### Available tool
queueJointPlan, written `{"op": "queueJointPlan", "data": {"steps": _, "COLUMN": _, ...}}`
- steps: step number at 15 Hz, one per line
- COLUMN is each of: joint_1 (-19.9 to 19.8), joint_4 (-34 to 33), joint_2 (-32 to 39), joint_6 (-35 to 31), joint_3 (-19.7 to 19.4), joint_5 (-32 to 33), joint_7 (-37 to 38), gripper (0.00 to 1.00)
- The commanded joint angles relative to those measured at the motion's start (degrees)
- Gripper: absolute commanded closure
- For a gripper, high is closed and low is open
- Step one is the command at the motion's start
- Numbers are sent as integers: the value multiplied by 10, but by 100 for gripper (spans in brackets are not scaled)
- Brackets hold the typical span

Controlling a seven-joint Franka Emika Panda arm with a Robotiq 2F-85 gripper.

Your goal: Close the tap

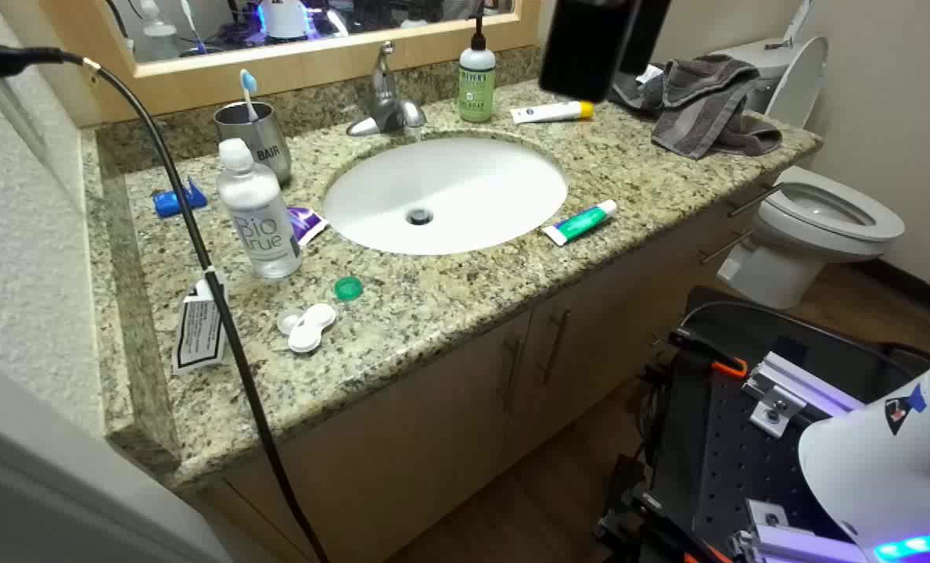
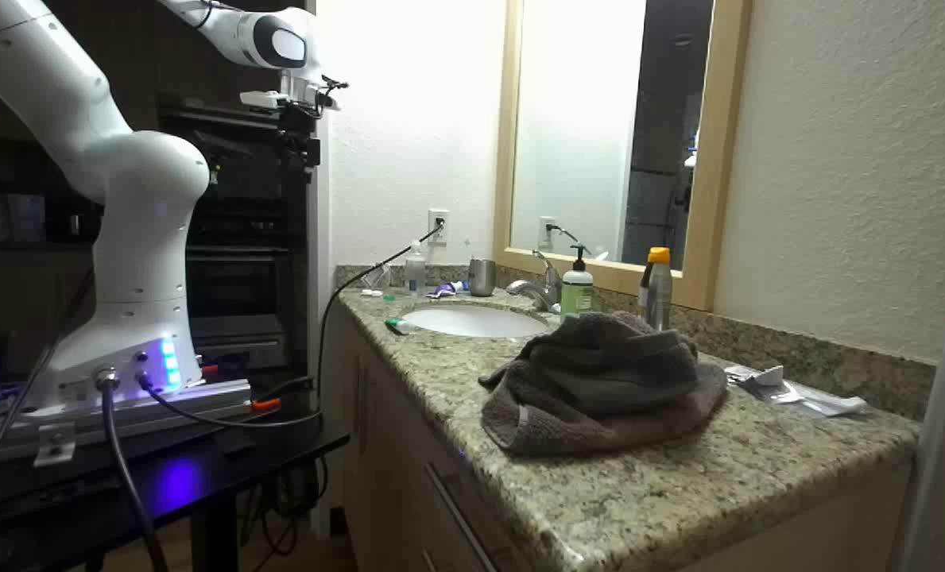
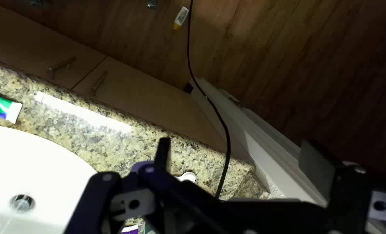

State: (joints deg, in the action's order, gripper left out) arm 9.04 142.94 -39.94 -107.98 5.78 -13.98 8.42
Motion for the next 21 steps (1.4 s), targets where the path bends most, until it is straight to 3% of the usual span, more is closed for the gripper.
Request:
{"op": "queueJointPlan", "data": {"steps": 1, "joint_1": -8, "joint_4": -2, "joint_2": 0, "joint_6": 3, "joint_3": 6, "joint_5": -4, "joint_7": -4, "gripper": 0}}
{"op": "queueJointPlan", "data": {"steps": 16, "joint_1": -11, "joint_4": -20, "joint_2": 22, "joint_6": 3, "joint_3": -1, "joint_5": -2, "joint_7": -13, "gripper": 0}}
{"op": "queueJointPlan", "data": {"steps": 21, "joint_1": -84, "joint_4": -102, "joint_2": 129, "joint_6": -43, "joint_3": -14, "joint_5": 47, "joint_7": 44, "gripper": 0}}
